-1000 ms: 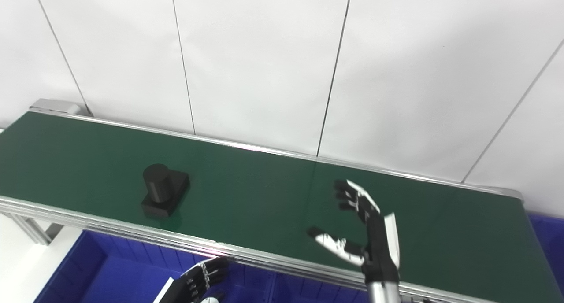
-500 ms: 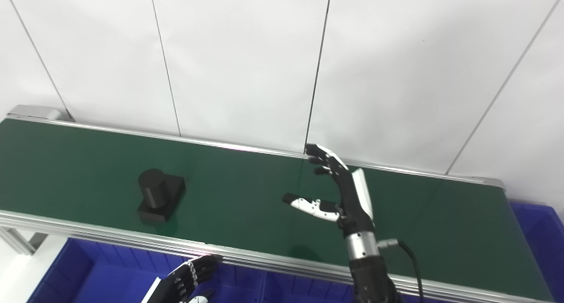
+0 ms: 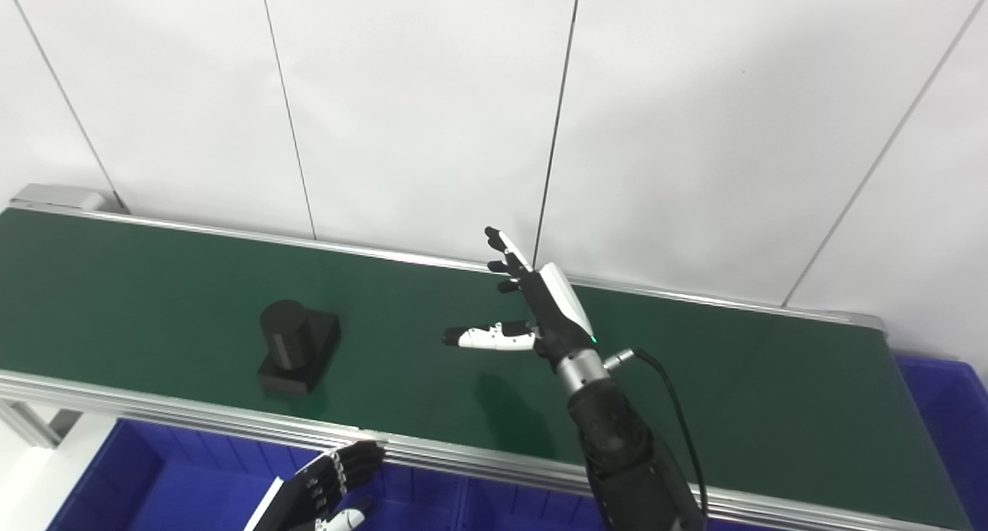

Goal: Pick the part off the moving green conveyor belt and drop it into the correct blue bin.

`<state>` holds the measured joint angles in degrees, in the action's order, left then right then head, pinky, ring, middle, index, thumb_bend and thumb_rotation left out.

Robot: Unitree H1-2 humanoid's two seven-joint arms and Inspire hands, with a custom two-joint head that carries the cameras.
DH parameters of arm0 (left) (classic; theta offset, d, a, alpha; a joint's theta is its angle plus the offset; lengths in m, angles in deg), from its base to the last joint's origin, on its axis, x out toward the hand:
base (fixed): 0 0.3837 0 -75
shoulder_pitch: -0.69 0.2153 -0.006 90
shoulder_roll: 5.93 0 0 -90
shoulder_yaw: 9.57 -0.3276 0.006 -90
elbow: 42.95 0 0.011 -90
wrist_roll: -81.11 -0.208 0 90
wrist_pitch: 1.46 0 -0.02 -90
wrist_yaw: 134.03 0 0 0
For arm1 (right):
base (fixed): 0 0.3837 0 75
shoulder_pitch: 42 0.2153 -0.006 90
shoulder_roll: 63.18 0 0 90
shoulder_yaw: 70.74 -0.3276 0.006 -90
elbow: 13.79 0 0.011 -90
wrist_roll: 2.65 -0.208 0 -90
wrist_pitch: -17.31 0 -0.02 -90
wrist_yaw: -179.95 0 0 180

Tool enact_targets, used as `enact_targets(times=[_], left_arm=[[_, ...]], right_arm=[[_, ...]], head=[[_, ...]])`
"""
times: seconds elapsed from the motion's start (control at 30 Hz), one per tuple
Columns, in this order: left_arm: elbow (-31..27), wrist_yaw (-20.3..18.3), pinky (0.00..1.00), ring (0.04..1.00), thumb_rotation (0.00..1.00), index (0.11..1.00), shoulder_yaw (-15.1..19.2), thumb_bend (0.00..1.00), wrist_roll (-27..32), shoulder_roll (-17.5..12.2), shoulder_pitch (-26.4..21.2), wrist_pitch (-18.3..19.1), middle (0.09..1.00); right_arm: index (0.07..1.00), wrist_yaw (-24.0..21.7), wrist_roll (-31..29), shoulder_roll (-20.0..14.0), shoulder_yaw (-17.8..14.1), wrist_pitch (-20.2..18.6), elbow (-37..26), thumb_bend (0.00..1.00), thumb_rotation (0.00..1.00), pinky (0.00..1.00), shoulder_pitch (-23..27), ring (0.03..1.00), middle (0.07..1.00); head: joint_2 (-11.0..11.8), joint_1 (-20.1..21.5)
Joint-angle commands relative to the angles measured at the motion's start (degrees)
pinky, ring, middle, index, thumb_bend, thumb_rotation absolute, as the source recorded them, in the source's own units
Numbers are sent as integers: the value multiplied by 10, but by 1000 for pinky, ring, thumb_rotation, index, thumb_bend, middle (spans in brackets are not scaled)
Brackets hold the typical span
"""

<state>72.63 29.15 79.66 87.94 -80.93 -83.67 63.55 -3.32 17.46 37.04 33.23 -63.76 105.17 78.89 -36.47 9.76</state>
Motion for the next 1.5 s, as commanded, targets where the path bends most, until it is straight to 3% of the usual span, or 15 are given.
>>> enact_targets(times=[0.0,0.23,0.37,0.57,0.7,0.73,0.8,1.2,1.47], left_arm=[[-11,-3,833,796,186,749,-1,487,-2,1,-9,-19,814],[-2,3,836,799,187,757,-1,471,-11,1,-4,-19,812],[2,3,836,792,198,759,-4,478,-15,3,-2,-19,810],[-4,1,830,791,194,749,-1,476,-9,3,1,-19,815],[-6,2,833,791,211,751,0,471,-13,2,4,-19,809],[-6,1,835,789,205,752,0,470,-11,2,5,-19,807],[-6,1,845,787,188,748,2,470,-11,4,6,-19,803],[-17,23,834,776,177,731,6,484,-30,8,12,-19,783],[-11,4,827,756,204,741,4,496,-4,7,13,-19,796]], right_arm=[[1000,13,6,9,4,21,5,879,370,701,39,912,994],[1000,10,6,26,15,36,54,914,415,732,67,928,1000],[1000,18,2,38,17,62,105,914,416,759,83,931,1000],[1000,27,8,57,27,70,196,912,427,774,121,966,1000],[1000,32,11,68,35,94,248,950,436,873,145,995,1000],[1000,31,14,71,38,95,253,960,450,945,149,998,1000],[1000,31,18,77,45,95,262,974,456,993,156,1000,1000],[1000,39,26,110,70,119,314,1000,468,1000,186,1000,1000],[1000,34,38,130,95,131,320,1000,488,1000,188,1000,1000]], head=[[5,-1],[4,-4],[8,-2],[8,0],[8,-3],[6,-7],[6,-7],[3,-21],[2,-27]])
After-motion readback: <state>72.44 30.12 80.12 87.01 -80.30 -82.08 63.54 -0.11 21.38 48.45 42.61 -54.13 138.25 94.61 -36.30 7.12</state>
